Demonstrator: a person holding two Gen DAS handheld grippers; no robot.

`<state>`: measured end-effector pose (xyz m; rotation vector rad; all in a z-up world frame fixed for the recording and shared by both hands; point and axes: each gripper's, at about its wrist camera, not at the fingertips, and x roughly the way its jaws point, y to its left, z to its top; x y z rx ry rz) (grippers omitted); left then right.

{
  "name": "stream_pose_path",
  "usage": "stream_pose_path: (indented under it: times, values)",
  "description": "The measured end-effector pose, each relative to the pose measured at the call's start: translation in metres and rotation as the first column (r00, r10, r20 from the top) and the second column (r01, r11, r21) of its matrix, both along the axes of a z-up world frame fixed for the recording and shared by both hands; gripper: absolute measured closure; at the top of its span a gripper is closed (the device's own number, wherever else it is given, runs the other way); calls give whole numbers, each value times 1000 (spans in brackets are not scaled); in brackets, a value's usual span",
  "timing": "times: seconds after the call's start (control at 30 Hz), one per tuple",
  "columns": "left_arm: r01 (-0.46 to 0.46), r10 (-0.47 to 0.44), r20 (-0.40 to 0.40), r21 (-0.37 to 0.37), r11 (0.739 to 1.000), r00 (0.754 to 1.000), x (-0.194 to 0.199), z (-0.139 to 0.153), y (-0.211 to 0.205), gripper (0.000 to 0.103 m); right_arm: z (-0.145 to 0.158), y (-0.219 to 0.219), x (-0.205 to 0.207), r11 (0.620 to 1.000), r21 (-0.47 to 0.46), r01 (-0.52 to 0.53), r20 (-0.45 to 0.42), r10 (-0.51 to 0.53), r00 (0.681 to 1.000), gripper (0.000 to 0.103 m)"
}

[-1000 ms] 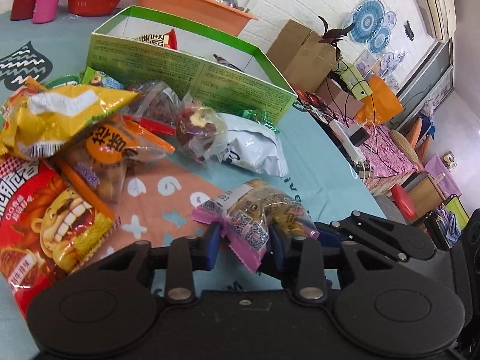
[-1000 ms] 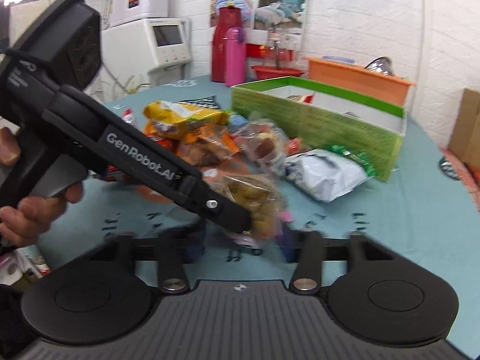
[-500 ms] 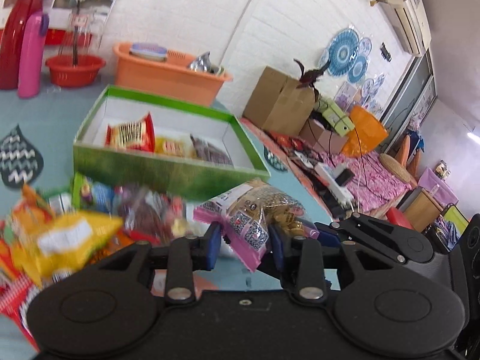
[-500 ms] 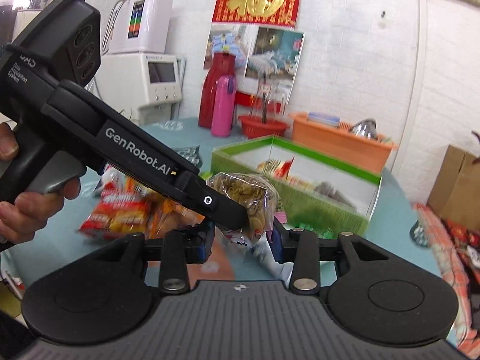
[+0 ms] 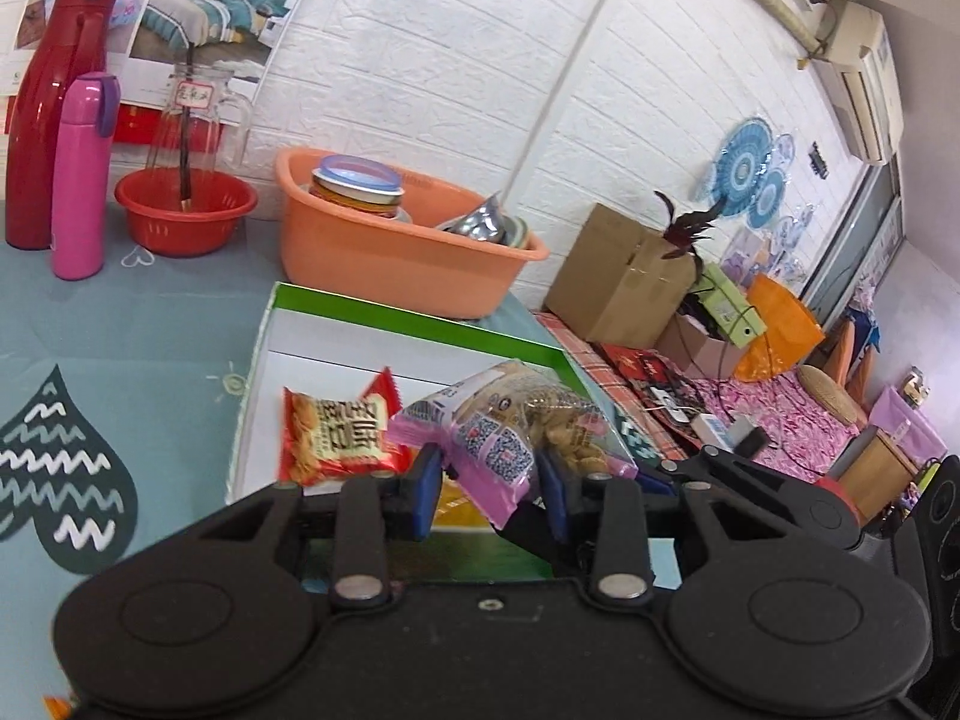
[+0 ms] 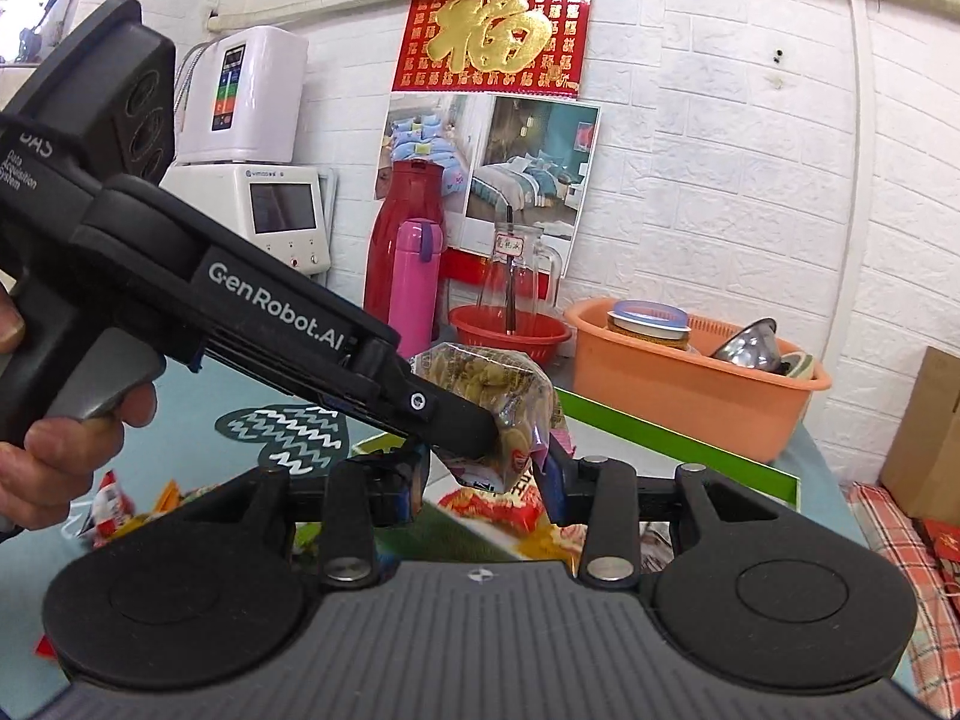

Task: Organize snacks
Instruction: 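Place the nut bag into the green box and open the left gripper, then move the left gripper back over the snack pile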

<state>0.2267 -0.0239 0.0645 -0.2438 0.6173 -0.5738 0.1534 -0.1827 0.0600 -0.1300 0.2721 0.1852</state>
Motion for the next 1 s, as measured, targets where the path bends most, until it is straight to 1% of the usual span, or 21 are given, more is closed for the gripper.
stream_pose_path:
  times: [0.13, 0.27, 0.3, 0.33, 0.37, 0.4, 0.43, 0.47, 0.53, 0.6, 0.67, 0.73, 0.87, 0.93, 1.0]
  values:
    - [-12, 13, -29, 17, 1000, 1000, 22, -10, 6, 55, -10, -2, 24, 1000, 28, -3, -38, 4, 999, 37]
    - [-29, 30, -39, 35, 999, 999, 37, -18, 10, 53, -18, -1, 41, 999, 45, -7, -62, 10, 998, 37]
    - [-38, 40, -41, 47, 998, 998, 41, -20, 11, 42, -20, 0, 47, 999, 44, -9, -64, 12, 998, 37]
    - [-54, 57, -42, 65, 996, 997, 45, -23, 11, 14, -23, 0, 51, 999, 45, -11, -70, 14, 997, 35]
    - [-73, 76, -41, 80, 994, 996, 47, -26, 11, 1, -25, -1, 55, 999, 50, -13, -81, 17, 997, 31]
    - [-88, 92, -40, 91, 992, 995, 48, -29, 11, 0, -28, -1, 61, 998, 57, -10, -97, 16, 995, 27]
    - [-99, 103, -43, 100, 990, 994, 49, -31, 12, 0, -32, -2, 64, 998, 56, -3, -114, 10, 993, 8]
    - [-113, 119, -46, 108, 988, 992, 48, -33, 13, 0, -35, -2, 65, 999, 49, 8, -121, -2, 993, 0]
    - [-104, 108, -50, 86, 991, 993, 45, -36, 16, 0, -40, -4, 62, 999, 40, 30, -101, -26, 995, 0]
    - [-106, 111, -51, 83, 991, 993, 42, -34, 15, 0, -39, -7, 59, 998, 56, 42, -102, -37, 994, 0]
    - [-115, 119, -44, 87, 990, 992, 38, -28, 14, 0, -35, -9, 56, 997, 57, 47, -111, -40, 993, 0]
    - [-107, 110, -26, 78, 991, 994, 29, -18, 14, 0, -27, -9, 48, 998, 49, 47, -96, -42, 994, 0]
    - [-104, 103, 20, 70, 992, 995, 0, 6, 17, 0, -9, -9, 19, 998, 54, 33, -53, -31, 998, 0]
    - [-112, 108, 48, 82, 990, 993, -17, 14, 21, 0, -4, -7, 1, 998, 65, 16, -42, -13, 999, 0]
    - [-133, 128, 54, 103, 986, 990, -34, 18, 26, 0, -1, -3, -17, 998, 65, 9, -44, -6, 999, 0]
